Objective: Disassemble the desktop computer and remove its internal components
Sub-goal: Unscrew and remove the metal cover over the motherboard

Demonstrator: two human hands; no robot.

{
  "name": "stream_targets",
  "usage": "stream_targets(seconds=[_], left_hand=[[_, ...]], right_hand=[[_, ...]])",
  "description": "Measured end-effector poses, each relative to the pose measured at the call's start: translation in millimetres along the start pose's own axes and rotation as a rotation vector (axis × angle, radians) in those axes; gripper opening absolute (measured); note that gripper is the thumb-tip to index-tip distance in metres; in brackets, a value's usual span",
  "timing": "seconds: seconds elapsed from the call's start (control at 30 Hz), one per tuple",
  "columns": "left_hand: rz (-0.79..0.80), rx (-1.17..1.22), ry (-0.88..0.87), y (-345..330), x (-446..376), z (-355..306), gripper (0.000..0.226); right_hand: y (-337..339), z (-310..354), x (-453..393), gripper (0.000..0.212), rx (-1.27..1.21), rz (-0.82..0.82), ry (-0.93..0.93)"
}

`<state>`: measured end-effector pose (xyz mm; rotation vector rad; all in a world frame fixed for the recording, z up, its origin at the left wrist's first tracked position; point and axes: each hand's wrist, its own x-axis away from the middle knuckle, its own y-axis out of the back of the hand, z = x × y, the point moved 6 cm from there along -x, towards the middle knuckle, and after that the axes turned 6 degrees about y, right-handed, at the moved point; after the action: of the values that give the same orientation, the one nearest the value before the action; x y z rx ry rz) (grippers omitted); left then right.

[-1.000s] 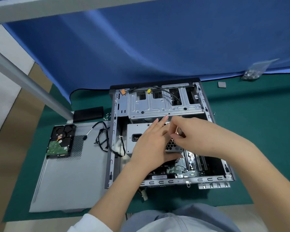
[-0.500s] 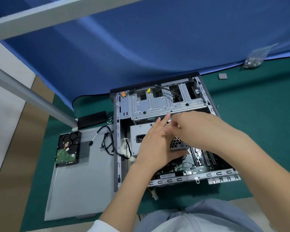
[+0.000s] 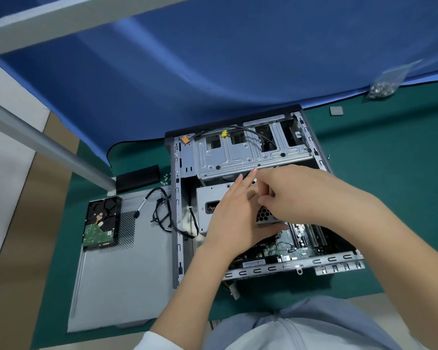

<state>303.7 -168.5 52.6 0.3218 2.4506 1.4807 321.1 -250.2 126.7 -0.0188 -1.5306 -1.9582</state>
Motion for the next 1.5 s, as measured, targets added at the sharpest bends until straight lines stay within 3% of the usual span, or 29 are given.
stream_targets(seconds=[0.07,0.13,0.2,0.3,0.5,0.57,0.63,0.7,0.8,0.9,1.07,1.2,1.33,1.43,1.5], left_hand=[[0.018,0.083,0.025,-0.3,0.8,1.9,0.072],[0.024,0.145,0.022,-0.2,2.4,3.6,0.058],[0.000,0.242,-0.024,2.8,5.0,2.7,0.034],[-0.048,0.316,-0.030,8.9,5.2,1.9,0.025],[-0.047,0.332,0.036,14.6,5.1,0.0,0.013],[-0.032,0.341,0.077,16.0,3.9,-0.1,0.022],[-0.017,0.337,0.102,15.2,3.6,1.0,0.028],[0.008,0.364,0.084,12.0,4.2,1.9,0.015],[-0.022,0.395,0.030,9.4,5.2,3.2,0.023],[-0.011,0.409,-0.006,8.4,4.4,3.4,0.026],[0.021,0.447,0.050,5.9,3.0,7.6,0.025],[-0.010,0.467,0.022,8.0,3.1,6.7,0.018],[0.002,0.428,-0.011,6.6,1.6,6.3,0.010],[0.057,0.431,0.060,1.3,0.0,10.2,0.020],[0.053,0.438,0.058,0.9,0.0,10.2,0.022]], right_hand=[[0.0,-1.2,-0.9,0.029,0.026,-0.024,-0.026],[0.5,-2.7,0.1,0.040,0.037,-0.058,-0.026],[1.1,-3.4,0.9,0.030,0.049,-0.096,0.010],[3.7,-2.7,2.9,0.007,0.031,-0.125,0.046],[-0.9,4.3,2.4,0.014,0.009,-0.059,0.098],[-0.1,4.4,1.3,0.034,0.029,-0.078,0.076],[0.9,3.0,0.9,0.042,0.024,-0.104,0.056],[1.4,1.1,1.4,0.036,0.030,-0.115,0.052],[1.8,-2.9,4.5,0.011,-0.017,-0.054,0.033],[1.6,-3.8,5.9,0.007,-0.026,0.005,0.030],[1.7,-2.3,1.6,0.030,0.061,-0.063,0.037],[0.5,-2.9,4.1,0.005,-0.006,-0.010,0.048],[-1.0,-2.7,5.9,0.003,-0.012,0.039,0.053],[0.0,-4.4,4.1,0.027,0.024,-0.020,0.043],[1.7,-6.1,3.4,0.026,0.019,-0.062,0.045]])
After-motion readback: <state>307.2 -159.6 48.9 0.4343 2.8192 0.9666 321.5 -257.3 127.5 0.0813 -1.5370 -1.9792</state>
